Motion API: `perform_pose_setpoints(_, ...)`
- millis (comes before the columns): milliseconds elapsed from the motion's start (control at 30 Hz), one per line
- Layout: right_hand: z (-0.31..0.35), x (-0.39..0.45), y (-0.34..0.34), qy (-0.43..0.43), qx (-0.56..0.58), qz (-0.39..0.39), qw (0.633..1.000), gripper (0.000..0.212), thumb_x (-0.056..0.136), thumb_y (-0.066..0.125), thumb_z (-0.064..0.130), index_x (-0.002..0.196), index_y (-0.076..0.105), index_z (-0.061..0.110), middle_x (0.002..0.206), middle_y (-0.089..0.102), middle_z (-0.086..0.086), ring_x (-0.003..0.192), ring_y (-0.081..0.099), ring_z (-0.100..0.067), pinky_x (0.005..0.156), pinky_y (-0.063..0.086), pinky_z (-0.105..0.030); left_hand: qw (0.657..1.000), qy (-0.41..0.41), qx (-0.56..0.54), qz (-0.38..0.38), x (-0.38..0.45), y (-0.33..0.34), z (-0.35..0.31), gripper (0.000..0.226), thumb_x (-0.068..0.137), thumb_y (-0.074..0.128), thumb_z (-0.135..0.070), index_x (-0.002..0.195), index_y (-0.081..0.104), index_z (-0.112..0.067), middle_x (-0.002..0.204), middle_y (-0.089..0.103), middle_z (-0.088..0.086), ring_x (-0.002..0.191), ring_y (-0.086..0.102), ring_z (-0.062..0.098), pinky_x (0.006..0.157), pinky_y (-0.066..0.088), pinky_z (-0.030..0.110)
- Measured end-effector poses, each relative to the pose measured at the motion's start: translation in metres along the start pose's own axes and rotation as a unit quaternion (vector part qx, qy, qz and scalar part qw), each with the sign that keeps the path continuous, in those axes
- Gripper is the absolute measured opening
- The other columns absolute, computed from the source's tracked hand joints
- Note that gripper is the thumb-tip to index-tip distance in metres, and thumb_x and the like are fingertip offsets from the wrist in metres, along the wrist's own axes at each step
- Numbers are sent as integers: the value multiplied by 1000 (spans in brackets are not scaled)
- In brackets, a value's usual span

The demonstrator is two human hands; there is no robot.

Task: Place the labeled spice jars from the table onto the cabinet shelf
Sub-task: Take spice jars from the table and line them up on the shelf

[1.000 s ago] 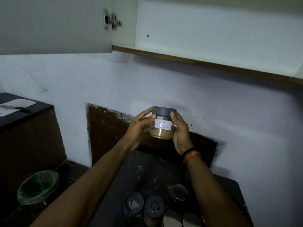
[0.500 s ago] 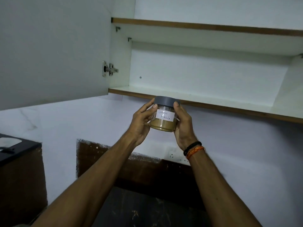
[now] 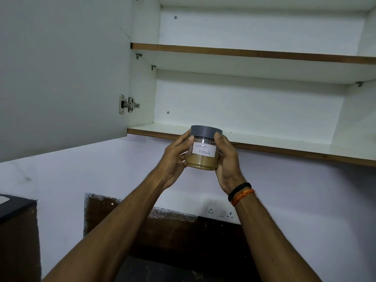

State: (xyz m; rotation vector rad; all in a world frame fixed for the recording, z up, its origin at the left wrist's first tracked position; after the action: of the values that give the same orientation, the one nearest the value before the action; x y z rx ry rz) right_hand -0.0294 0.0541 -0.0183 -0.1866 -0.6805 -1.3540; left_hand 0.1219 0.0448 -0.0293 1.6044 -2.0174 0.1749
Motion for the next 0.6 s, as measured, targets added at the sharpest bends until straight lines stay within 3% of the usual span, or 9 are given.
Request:
perform_pose_setpoints(167,6,14,5,-12,0,-11,1000,47,93,60,41,133,60,15,131,65,-12,123,60,-36,99,48,-67,1000,-7,19,18,15,-2,-10,47,94,62,-44,138,60,-26,135,63,12,126,57,32,104,46,57)
perform_pose_setpoints(400,11,42,19,-27,24,-3,999,48,95,60,39,134,59,11,130,65,-15,119,63,-36,92,56,-58,996,-14,84,37,48,-10,-43,52,78,77,-50,124,69,-27,119,72,4,106,69,26,88,58,45)
perform_pose_setpoints(500,10,55,26,-33,15,7,999,42,99,58,36,133,60,12,128,66,-13,118,63,-35,88,58,-54,994,-20,101,36,64,-17,-52,52,75,80,-47,122,71,-24,124,71,7,115,67,30,95,56,54)
perform_pose_setpoints(600,7,69,32,-27,-8,21,999,41,100,56,38,131,61,13,127,67,-13,117,64,-35,91,55,-62,993,-41,105,29,76,-26,-58,51,66,83,-45,111,76,-22,117,72,6,111,67,30,100,51,56)
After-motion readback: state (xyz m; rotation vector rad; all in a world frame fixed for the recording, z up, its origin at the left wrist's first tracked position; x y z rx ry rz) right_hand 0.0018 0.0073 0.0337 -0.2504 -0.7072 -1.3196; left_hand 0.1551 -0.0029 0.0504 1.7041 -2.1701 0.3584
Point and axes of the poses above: each hand's wrist, its own x-axis towards the middle knuckle, its own y-axis out of the palm, z = x × y, the point moved 2 cm from there along x, towards the middle knuckle
